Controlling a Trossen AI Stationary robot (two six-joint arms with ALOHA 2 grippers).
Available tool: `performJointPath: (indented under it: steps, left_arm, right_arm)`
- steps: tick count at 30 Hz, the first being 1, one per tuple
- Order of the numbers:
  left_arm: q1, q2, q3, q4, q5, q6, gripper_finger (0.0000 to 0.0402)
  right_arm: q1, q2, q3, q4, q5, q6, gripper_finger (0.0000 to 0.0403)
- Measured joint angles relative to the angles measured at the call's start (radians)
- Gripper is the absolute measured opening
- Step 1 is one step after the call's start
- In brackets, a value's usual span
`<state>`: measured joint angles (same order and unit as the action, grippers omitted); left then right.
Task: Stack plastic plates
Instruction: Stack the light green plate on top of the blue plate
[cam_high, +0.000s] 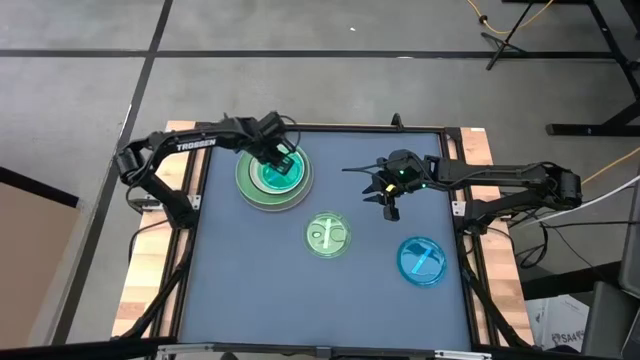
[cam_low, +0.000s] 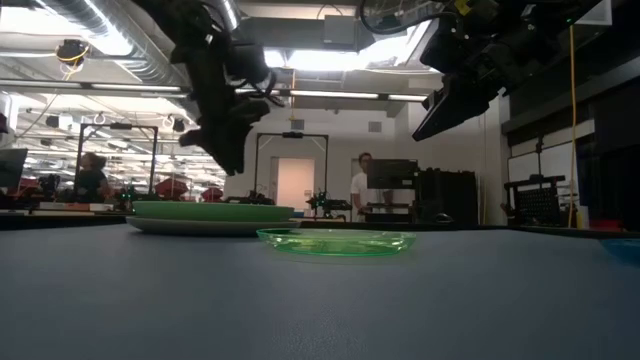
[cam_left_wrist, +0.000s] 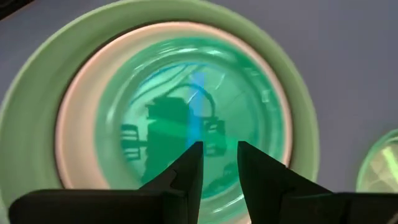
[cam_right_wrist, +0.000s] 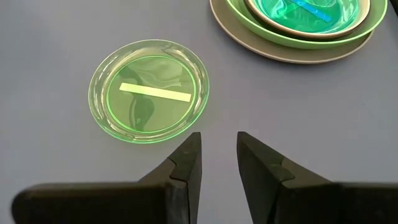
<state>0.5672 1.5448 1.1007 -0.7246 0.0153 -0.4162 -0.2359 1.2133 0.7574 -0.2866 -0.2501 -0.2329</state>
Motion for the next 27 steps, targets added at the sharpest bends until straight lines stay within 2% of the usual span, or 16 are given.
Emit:
performJointPath:
  steps: [6,16,23,27]
  left_arm:
    - [-0.071,0.0,0.0,0.086,0.0,0.0,0.0092]
    - [-0.198,0.0,0.0,0.256,0.001,0.0,0.0092]
    - [-0.297,0.0,0.0,0.389,-0.002,-0.001,0.0092]
    - [-0.356,0.0,0.0,0.461,-0.042,0.0,0.0092]
  right_arm:
    - [0.0,0.0,0.0,0.0,0.001,0.0,0.0095]
    - [0.0,-0.007,0.0,-0.002,0.067,-0.002,0.0095]
    - [0.0,-0.07,0.0,-0.031,0.077,-0.007,0.0095]
    - [0.0,-0.122,0.0,-0.064,0.078,-0.007,0.0095]
